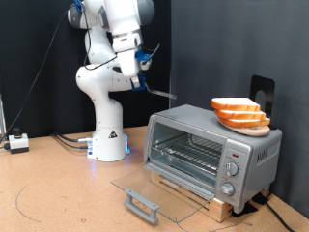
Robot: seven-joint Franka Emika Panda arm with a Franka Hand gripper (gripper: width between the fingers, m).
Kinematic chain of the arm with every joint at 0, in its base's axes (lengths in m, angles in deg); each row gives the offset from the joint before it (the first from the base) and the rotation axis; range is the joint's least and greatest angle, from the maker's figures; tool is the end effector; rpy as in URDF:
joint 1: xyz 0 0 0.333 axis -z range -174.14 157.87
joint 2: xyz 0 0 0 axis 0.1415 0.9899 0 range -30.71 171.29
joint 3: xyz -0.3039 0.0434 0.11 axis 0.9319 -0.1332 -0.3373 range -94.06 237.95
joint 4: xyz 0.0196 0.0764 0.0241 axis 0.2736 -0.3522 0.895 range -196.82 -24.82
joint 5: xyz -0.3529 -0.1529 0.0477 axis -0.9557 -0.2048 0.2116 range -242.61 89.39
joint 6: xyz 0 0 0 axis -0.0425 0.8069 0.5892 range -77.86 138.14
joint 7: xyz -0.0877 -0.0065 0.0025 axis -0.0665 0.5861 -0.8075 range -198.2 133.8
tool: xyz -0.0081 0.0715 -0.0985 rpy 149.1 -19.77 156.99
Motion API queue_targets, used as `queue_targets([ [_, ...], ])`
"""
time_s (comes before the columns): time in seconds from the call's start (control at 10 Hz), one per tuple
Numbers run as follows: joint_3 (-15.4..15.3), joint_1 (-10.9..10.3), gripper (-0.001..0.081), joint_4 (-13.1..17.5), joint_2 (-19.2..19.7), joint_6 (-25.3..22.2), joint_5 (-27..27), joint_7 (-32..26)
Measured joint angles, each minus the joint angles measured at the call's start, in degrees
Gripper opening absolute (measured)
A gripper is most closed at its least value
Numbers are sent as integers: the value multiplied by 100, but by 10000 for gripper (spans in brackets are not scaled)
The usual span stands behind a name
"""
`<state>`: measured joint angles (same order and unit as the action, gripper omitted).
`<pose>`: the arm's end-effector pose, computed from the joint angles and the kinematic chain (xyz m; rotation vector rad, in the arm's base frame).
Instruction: Make a piece of toast with the oven
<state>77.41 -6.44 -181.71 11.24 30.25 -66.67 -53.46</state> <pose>0.2492 -0.0146 0.4628 -2.8889 -0.3553 -0.2070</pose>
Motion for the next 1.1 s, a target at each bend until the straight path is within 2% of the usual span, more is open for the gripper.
queue_targets([
  [0.2, 291, 135, 417, 10, 275, 245, -152, -298],
  [0.4, 541, 128, 417, 109, 583, 263, -164, -683],
  [0.7, 476, 75, 417, 103, 572, 433, -57, -653],
  [1.1, 96, -223, 417, 80, 583, 620, 325, -541],
])
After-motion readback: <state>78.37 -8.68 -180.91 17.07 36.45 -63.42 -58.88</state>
